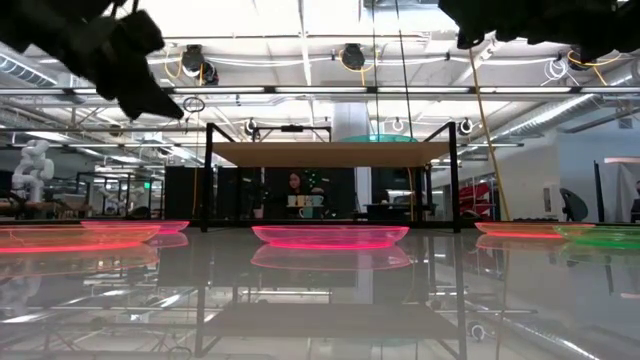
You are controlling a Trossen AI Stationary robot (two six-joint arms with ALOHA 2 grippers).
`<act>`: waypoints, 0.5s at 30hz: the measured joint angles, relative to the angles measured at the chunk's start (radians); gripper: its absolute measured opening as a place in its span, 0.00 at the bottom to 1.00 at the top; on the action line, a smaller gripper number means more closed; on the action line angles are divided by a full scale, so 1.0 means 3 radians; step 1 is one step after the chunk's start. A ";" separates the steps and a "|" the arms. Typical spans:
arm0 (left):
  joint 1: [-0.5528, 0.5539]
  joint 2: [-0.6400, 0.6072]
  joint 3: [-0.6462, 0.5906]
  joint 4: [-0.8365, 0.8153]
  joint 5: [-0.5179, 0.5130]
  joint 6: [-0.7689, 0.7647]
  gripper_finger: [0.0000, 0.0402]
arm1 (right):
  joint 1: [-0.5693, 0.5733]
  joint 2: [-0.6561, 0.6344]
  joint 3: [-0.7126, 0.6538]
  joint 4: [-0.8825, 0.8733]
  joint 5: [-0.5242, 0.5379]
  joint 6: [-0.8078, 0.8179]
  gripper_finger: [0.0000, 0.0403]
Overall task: Place and stack plates onto a shelf
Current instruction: Stack the bottom green plate on top of the blue plate on the shelf
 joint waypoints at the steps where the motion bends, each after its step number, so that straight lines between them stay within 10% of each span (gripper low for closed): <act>1: -0.0140 0.0123 0.0099 -0.0049 0.0000 0.0002 0.05 | 0.0000 0.0001 0.0000 -0.0002 0.0001 0.0010 0.32; 9: -0.1231 0.1256 0.1126 -0.0921 -0.0212 -0.0360 0.02 | 0.0000 0.0000 0.0000 -0.0002 0.0001 0.0035 0.32; 15: -0.1731 0.1884 0.1304 -0.1083 0.0580 -0.1034 0.03 | 0.0000 0.0000 0.0000 -0.0023 0.0001 0.0084 0.32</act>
